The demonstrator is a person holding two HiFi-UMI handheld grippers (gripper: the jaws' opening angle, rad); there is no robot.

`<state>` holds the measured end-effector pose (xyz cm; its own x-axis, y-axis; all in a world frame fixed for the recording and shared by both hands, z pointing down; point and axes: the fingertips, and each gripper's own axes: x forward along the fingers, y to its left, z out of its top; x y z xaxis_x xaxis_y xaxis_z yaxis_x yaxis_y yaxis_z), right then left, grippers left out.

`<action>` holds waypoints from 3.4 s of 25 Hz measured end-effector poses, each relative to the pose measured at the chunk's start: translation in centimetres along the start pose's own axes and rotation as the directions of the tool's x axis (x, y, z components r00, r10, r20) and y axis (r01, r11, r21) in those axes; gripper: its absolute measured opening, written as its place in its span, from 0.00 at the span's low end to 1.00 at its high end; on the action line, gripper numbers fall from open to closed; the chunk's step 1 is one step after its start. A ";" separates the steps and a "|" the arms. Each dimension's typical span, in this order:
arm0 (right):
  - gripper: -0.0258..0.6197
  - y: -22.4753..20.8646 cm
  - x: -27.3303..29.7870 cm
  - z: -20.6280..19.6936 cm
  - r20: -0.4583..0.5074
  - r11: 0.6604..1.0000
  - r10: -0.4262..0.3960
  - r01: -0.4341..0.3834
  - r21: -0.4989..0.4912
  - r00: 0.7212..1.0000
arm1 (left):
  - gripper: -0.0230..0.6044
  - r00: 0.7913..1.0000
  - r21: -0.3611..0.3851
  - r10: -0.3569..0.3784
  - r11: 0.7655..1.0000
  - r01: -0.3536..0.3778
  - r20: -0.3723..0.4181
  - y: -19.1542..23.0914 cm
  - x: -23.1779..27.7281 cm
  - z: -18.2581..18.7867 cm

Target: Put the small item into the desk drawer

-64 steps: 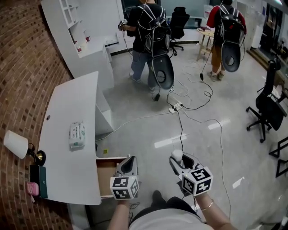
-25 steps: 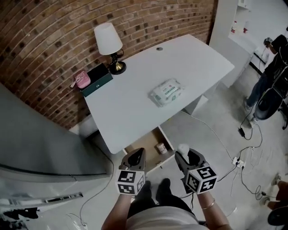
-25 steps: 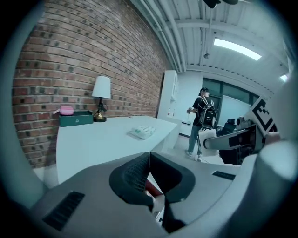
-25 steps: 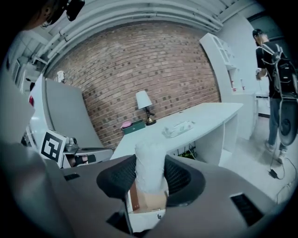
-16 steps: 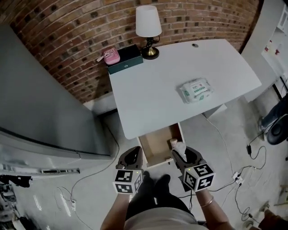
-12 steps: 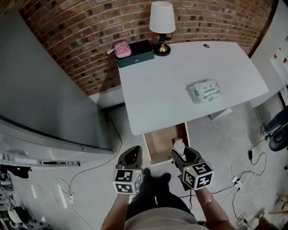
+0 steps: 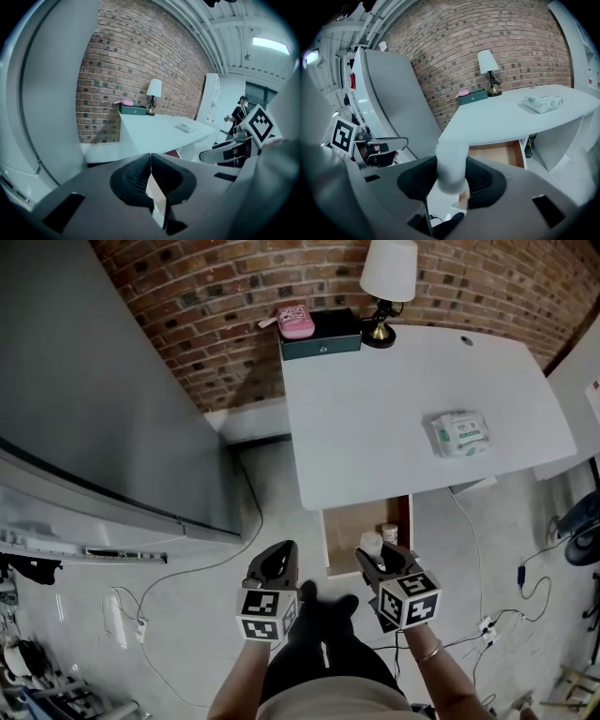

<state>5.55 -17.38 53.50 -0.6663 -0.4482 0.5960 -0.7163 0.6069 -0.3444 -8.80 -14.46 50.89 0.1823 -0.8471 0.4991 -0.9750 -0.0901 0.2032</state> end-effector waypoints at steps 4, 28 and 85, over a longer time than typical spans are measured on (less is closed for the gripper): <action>0.32 0.2 1.9 -1.2 -0.037 1.000 -0.005 0.005 -0.002 0.999 | 0.07 1.000 -0.014 0.015 1.000 -0.015 -0.013 1.5 -0.1 -1.1; 0.32 -5.0 18.3 -11.6 -0.275 0.995 -0.071 0.048 -0.089 0.959 | 0.07 0.990 -0.093 0.116 0.988 -0.123 -0.075 8.3 4.2 -11.4; 0.36 -9.8 26.3 -13.1 -0.271 0.986 -0.163 0.148 -0.073 0.949 | 0.07 0.980 -0.152 0.149 0.974 -0.168 -0.128 13.1 7.8 -14.8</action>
<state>-2.27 -26.50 82.01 -0.4592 -0.3461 0.8181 -0.7902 0.5800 -0.1981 -18.29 -14.49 69.91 0.0496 -0.7767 0.6279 -0.9610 0.1340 0.2418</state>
